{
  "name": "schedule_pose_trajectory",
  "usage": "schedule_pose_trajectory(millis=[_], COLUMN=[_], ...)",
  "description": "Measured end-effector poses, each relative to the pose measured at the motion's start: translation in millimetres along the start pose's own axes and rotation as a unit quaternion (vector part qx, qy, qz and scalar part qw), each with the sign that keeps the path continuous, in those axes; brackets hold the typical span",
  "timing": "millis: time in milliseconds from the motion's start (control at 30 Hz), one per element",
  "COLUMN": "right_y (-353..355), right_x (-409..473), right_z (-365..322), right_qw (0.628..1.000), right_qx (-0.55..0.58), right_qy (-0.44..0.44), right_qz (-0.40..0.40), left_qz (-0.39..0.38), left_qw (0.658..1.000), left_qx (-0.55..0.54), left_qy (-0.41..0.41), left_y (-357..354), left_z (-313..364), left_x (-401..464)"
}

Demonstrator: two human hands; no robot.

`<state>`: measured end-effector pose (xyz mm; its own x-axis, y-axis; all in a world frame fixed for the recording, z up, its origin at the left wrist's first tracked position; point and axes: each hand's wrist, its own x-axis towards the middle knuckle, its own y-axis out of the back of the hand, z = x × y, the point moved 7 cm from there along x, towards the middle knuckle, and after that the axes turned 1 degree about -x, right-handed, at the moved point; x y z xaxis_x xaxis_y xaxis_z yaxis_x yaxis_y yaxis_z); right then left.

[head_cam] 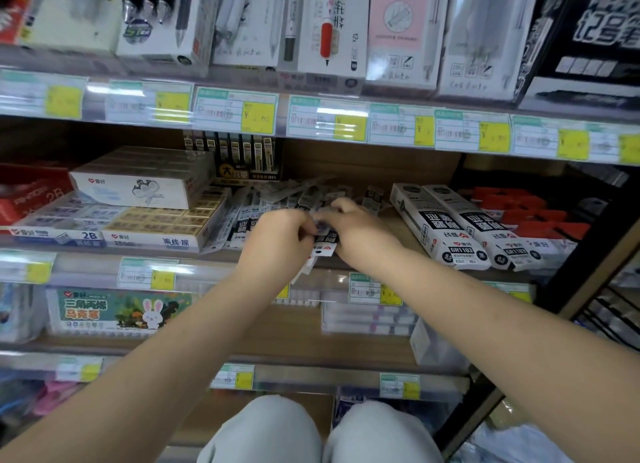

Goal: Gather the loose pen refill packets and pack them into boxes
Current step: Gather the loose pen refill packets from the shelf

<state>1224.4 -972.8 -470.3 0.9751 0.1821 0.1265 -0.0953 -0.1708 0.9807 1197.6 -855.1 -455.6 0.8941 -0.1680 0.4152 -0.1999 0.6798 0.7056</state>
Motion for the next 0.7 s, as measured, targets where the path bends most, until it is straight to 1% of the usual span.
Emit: schedule_pose_trajectory(millis=[67,167,267,333,400,467,567,600,700], right_y=[3.1,6.7,12.8,16.6,20.4,25.1,31.4,32.9,33.2], right_x=[1.1,2.9,-1.2,-5.2,-6.9,-7.6,-9.1,-10.1,-12.3], right_z=[-3.3,-4.7,-8.3,-6.7,-4.1,-0.2,6.9,8.6,11.8], right_qw=[0.998,0.991,0.970,0.963,0.964,0.967,0.970,0.969,0.968], right_qx=[-0.054,-0.123,-0.214,-0.230,-0.220,-0.204,-0.189,-0.190,-0.191], right_qy=[0.030,0.047,0.095,0.108,0.108,0.099,0.081,0.077,0.083], right_qz=[0.016,0.021,0.067,0.089,0.105,0.115,0.130,0.136,0.141], left_qz=[-0.016,-0.031,-0.029,-0.017,0.003,-0.010,-0.097,-0.112,-0.112], left_qw=[0.999,0.998,0.998,0.996,0.995,0.998,0.993,0.989,0.981], left_qx=[-0.030,-0.047,-0.062,-0.081,-0.099,-0.058,0.069,0.100,0.157], left_qy=[0.007,0.009,0.007,0.012,0.015,0.006,-0.008,-0.011,-0.029], left_y=[-0.7,-2.4,0.5,5.2,10.5,10.2,-3.5,-7.9,-15.8], left_z=[1.0,3.4,5.8,6.8,6.7,6.1,1.5,-0.9,-1.7], left_x=[1.1,1.3,-0.8,-4.1,-7.8,-8.7,-7.1,-6.3,-4.4])
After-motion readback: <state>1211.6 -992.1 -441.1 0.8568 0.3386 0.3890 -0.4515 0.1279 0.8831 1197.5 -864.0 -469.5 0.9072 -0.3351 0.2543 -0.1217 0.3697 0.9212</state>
